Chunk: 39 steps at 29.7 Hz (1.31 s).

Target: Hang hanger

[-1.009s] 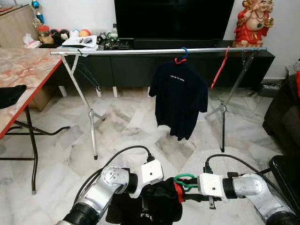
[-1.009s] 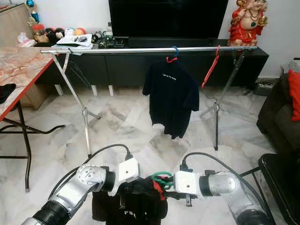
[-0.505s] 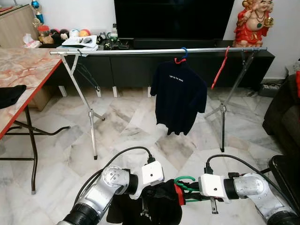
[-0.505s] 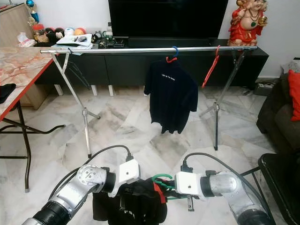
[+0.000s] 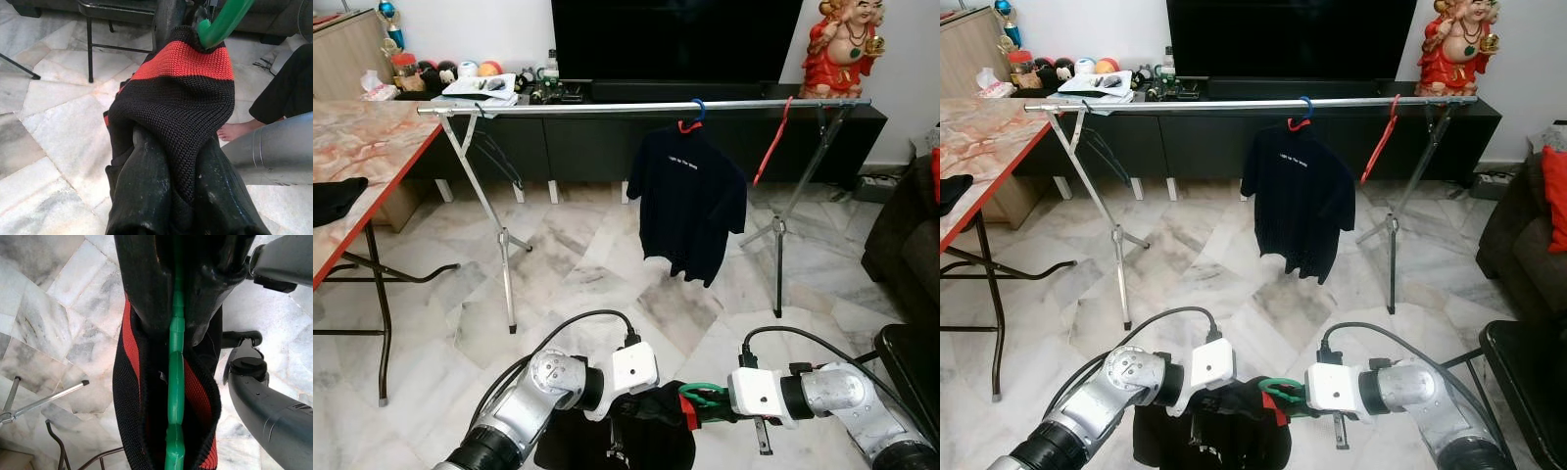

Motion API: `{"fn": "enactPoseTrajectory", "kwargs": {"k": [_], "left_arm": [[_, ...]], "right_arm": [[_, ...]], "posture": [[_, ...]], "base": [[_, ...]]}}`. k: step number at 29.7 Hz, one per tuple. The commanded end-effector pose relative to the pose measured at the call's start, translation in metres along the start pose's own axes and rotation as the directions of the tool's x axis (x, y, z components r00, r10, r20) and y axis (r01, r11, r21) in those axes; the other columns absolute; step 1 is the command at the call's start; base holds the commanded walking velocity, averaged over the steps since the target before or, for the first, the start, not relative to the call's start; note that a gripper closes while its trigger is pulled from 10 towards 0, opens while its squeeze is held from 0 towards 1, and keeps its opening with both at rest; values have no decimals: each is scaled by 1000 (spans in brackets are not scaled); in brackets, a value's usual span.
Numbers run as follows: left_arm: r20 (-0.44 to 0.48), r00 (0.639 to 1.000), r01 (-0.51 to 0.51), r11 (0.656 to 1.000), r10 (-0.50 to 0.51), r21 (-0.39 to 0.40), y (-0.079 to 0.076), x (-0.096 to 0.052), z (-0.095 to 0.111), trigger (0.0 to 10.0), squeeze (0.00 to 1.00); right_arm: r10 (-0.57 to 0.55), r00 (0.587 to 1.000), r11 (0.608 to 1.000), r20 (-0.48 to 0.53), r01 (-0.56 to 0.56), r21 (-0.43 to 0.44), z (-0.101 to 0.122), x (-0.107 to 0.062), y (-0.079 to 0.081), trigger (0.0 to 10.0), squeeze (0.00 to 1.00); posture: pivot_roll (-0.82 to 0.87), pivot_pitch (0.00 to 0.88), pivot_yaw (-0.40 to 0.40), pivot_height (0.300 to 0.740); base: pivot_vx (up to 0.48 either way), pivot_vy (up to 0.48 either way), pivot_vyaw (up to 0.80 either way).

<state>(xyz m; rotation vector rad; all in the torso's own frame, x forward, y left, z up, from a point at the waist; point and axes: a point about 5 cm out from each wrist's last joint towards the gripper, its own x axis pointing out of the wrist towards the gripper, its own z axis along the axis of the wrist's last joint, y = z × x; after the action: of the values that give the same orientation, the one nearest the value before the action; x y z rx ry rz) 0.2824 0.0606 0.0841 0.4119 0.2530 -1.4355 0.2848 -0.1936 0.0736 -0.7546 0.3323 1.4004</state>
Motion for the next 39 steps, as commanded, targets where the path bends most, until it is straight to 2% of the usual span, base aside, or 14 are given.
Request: {"fn": "enactPoseTrajectory", "kwargs": {"k": [1, 9, 10, 11, 12, 37, 38, 39], "left_arm": [[8, 1000, -24, 999, 23, 31, 5, -5, 6, 10000, 0], [4, 999, -44, 999, 44, 21, 9, -8, 6, 10000, 0], [8, 999, -43, 999, 43, 14, 9, -8, 7, 10000, 75], [11, 999, -42, 999, 42, 10, 9, -8, 7, 10000, 75], [13, 999, -43, 999, 42, 10, 9, -8, 7, 10000, 1000], [15, 1000, -27, 1000, 26, 13, 7, -11, 6, 10000, 1000], [24, 999, -31, 1000, 31, 6, 7, -10, 7, 6706, 898], [40, 998, -42, 999, 42, -3, 8, -9, 7, 1922, 639]], "right_arm": [[60, 997, 998, -38, -60, 4, -6, 1, 8, 0, 0], [43, 998, 999, -39, -43, 11, -7, 1, 9, 0, 0], [36, 999, 999, -36, -36, 12, -7, 1, 8, 0, 0], [31, 999, 999, -35, -31, 13, -7, 1, 8, 0, 0], [16, 999, 1000, -28, -16, 18, -7, 1, 7, 0, 0], [-123, 992, 990, 2, 122, 76, -11, 7, 9, 0, 0], [-126, 992, 989, 2, 125, 77, -12, 6, 9, 0, 0], [-128, 992, 989, 2, 128, 79, -12, 6, 9, 0, 0]], "posture": [[-16, 44, -29, 740], [-17, 43, -26, 740], [-17, 43, -26, 740], [-17, 43, -26, 740], [-17, 43, -26, 740], [-17, 35, -11, 740], [-17, 36, -11, 740], [-18, 37, -11, 740]], "base": [[0, 0, 0], [0, 0, 0], [0, 0, 0], [0, 0, 0], [0, 0, 0], [0, 0, 0], [0, 0, 0], [0, 0, 0]]}}
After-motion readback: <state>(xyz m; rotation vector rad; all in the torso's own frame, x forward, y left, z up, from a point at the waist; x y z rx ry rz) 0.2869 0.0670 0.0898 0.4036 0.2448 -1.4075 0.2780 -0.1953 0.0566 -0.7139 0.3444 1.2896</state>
